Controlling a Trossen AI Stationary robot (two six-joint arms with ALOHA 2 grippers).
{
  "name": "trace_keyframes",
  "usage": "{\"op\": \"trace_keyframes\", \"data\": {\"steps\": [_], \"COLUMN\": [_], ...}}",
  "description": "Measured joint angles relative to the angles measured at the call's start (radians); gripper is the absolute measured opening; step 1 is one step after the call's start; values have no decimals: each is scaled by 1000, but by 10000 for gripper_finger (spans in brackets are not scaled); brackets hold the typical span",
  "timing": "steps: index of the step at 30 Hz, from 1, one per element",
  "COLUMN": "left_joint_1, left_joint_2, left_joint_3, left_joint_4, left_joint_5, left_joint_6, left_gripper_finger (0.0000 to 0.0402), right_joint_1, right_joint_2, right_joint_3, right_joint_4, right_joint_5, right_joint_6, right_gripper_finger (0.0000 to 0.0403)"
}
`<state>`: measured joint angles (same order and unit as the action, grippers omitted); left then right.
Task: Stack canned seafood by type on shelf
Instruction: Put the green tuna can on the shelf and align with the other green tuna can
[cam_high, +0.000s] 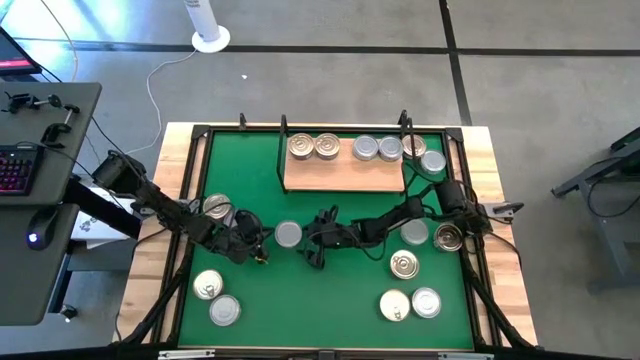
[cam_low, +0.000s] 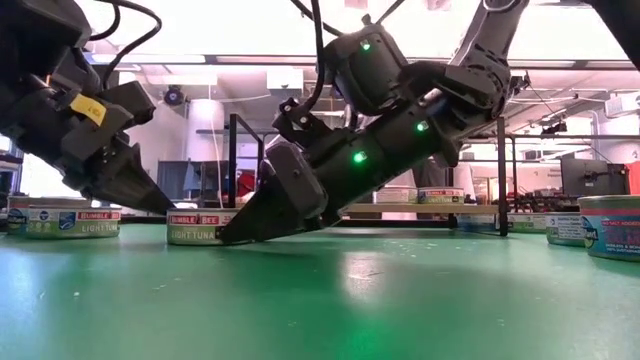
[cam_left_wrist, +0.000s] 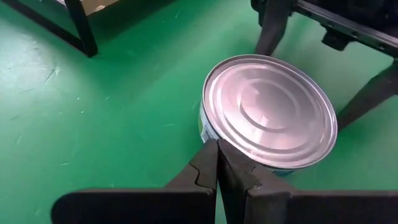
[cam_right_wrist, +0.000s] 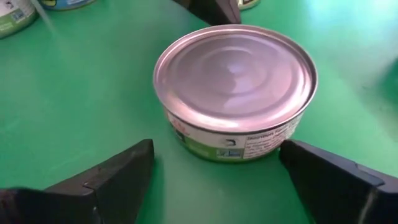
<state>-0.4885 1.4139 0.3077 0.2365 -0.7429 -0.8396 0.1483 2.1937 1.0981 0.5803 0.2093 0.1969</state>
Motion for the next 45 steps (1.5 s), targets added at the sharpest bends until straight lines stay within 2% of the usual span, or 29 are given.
{"op": "trace_keyframes", "data": {"steps": [7, 11, 19, 24, 27, 32, 36, 41, 45], "left_joint_1": [0, 0, -56, -103, -114, -75, -2, 89, 117], "left_joint_2": [0, 0, 0, 0, 0, 0, 2, 71, 194], "left_joint_3": [0, 0, 0, 1, 1, 1, 0, 1, 1], "left_joint_4": [2, 3, 45, 82, 76, 38, -10, 136, 311], "left_joint_5": [-22, -22, -24, -28, -57, -70, -66, 107, 109], "left_joint_6": [40, 40, 45, 57, 52, 44, 51, 169, 253], "left_gripper_finger": [0, 0, 0, 0, 0, 0, 0, 0, 0], "right_joint_1": [-26, -18, 139, 221, 221, 145, 80, 4, -25], "right_joint_2": [2, -4, -106, -162, -167, -160, -155, -97, -71], "right_joint_3": [0, 0, 0, 0, 0, 0, 0, 0, -3], "right_joint_4": [46, 18, -241, -320, -328, -328, -277, -172, -115], "right_joint_5": [-7, -16, 179, 281, 320, 224, 133, 35, -24], "right_joint_6": [-22, -20, 10, 2, -26, -75, -137, -157, -143], "right_gripper_finger": [359, 359, 351, 350, 350, 350, 350, 350, 350]}}
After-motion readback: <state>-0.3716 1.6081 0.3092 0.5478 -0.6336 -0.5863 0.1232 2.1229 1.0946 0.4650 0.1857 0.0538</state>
